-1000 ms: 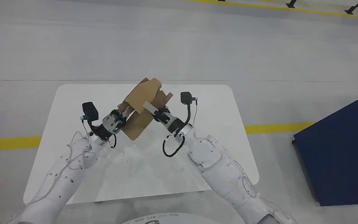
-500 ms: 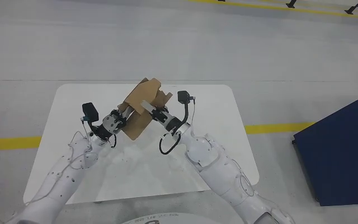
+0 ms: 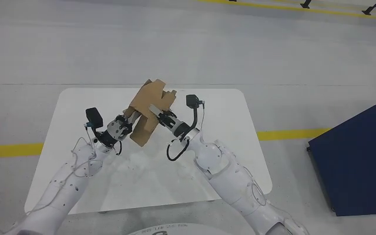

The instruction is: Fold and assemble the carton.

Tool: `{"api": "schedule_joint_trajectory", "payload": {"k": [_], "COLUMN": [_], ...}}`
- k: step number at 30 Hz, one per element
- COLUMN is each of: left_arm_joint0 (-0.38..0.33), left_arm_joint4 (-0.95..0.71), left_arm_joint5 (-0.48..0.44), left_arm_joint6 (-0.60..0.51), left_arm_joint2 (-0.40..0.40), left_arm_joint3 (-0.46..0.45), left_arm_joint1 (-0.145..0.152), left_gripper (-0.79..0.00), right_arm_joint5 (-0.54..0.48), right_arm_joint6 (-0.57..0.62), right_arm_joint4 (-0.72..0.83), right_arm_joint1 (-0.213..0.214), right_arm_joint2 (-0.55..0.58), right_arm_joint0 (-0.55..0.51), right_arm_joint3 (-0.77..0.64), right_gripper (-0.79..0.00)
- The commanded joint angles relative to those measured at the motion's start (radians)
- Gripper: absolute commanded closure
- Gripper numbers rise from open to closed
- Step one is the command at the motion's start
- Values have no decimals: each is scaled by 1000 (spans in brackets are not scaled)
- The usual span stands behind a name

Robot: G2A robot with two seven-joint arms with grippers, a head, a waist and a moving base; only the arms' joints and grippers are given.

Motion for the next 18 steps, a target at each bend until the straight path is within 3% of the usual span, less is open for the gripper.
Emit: {"api": "schedule_joint_trajectory", "payload": {"k": [1, 2, 3, 10, 18], "left_arm_joint0": [1, 1, 1, 0, 0], "left_arm_joint4": [3, 3, 5, 4, 0], "left_arm_joint5": [0, 0, 1, -10, -12], "left_arm_joint6": [3, 5, 7, 15, 18], "left_arm_joint2": [-1, -1, -1, -3, -6], "left_arm_joint3": [0, 0, -1, 0, 7], "left_arm_joint1": [1, 1, 1, 2, 2], "left_gripper": [-339, -683, -785, -785, -785], "right_arm_joint5": [0, 0, -2, -13, -34], "right_arm_joint6": [1, 1, 3, 7, 30], "right_arm_joint4": [-1, -1, -1, -4, -2], "right_arm_joint1": [-1, -2, -2, -5, -6], "right_arm_joint2": [1, 1, 1, 6, 15], "right_arm_joint0": [0, 0, 0, -4, -8], "right_arm_joint3": [0, 1, 1, 1, 1], "right_gripper": [-431, -428, -425, -416, -299]}}
